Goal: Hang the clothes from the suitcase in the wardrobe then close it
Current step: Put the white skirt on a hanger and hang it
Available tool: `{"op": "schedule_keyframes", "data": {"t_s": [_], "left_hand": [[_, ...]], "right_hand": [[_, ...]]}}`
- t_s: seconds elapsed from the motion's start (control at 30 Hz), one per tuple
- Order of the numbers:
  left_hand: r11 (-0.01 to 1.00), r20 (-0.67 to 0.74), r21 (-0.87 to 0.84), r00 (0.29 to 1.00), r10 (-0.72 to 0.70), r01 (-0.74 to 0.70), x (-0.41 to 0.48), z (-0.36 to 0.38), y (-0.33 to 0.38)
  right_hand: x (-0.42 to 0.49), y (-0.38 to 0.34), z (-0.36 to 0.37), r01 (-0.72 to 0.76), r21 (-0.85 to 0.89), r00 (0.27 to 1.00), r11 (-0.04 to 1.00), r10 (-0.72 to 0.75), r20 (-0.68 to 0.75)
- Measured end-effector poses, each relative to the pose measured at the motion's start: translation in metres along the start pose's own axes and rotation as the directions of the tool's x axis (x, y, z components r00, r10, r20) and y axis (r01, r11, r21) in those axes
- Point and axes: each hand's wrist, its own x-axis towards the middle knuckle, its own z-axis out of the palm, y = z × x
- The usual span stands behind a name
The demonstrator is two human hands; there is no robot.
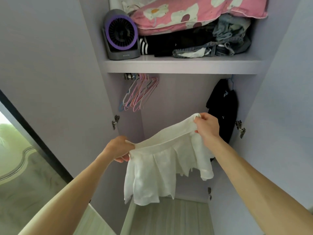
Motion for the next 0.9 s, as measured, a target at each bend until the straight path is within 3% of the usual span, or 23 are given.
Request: {"op": "schedule_keyframes", "data": {"t_s": [0.1, 0.23, 0.33, 0.5, 0.67, 0.9], "left_hand": [[0.974, 0.057, 0.222, 0.997, -0.06, 0.046, -0.002, 0.002, -0.002], [0.891, -0.076, 0.44, 0.994, -0.083, 0.108, -0.008, -0.002, 0.006], [0.879, -0.12, 0.467, 0.992, -0.043, 0.095, -0.004, -0.003, 0.015], [0.925, -0.072, 0.376, 0.997, -0.03, 0.055, 0.008, 0.006, 0.028], [0.777, -0.177, 0.628, 0.979, 0.097, 0.036, 0.01, -0.002, 0.033], [0.628, -0.232, 0.769, 0.967, 0.104, 0.116, 0.022, -0.031, 0.042]], "right_hand": [[0.0, -0.01, -0.008, 0.083, -0.084, 0.996, 0.993, -0.08, 0.038], [0.007, -0.006, -0.031, 0.174, -0.315, 0.984, 0.933, -0.148, 0.104], [0.009, 0.007, -0.045, 0.212, -0.439, 0.975, 0.873, -0.162, 0.149], [0.014, 0.03, -0.053, 0.189, -0.592, 0.981, 0.784, -0.122, 0.152], [0.024, 0.043, -0.05, 0.082, -0.566, 0.984, 0.82, 0.023, 0.176], [0.053, 0.034, -0.001, 0.19, -0.619, 0.94, 0.762, 0.041, 0.339]]}}
